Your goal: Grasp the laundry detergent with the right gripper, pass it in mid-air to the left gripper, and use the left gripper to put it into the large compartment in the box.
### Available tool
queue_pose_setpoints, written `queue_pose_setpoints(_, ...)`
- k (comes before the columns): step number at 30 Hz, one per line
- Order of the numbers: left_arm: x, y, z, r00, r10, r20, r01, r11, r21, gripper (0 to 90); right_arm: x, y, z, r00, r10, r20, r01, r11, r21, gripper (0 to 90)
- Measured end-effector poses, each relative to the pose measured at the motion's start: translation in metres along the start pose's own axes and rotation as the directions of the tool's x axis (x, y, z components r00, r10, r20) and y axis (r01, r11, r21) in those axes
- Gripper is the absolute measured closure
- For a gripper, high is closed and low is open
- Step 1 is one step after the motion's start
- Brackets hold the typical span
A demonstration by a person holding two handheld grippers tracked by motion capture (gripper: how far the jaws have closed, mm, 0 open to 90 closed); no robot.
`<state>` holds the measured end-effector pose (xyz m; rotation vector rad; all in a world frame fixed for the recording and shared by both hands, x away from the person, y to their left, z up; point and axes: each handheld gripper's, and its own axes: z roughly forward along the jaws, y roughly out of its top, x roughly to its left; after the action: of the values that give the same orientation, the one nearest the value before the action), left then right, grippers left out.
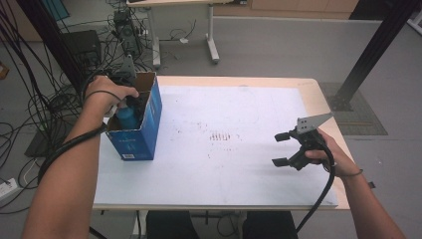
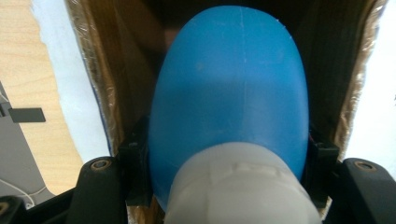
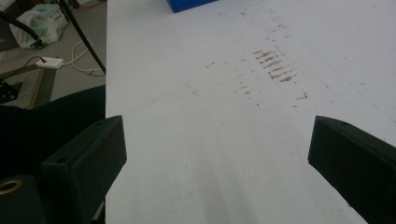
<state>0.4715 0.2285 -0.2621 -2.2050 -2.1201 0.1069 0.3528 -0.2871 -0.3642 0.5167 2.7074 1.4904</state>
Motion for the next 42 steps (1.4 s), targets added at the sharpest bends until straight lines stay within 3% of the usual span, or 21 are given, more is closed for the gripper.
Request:
queue_pose_setpoints(9,-0.002,0.001,0.011,1.0000,-0.002,0.006,0.002,0.9999,0.010,37.0,0.000,0.000,0.001,1.0000,0.001,-0.002,-0.001,1.000,-0.001,4.4)
queue_pose_setpoints(42,-0.004,0.001,0.012,1.0000,-0.002,0.003,0.002,0.9999,0.017,37.0,0.001,-0.004,0.000,1.0000,0.007,0.001,-0.007,1.000,-0.007,4.3)
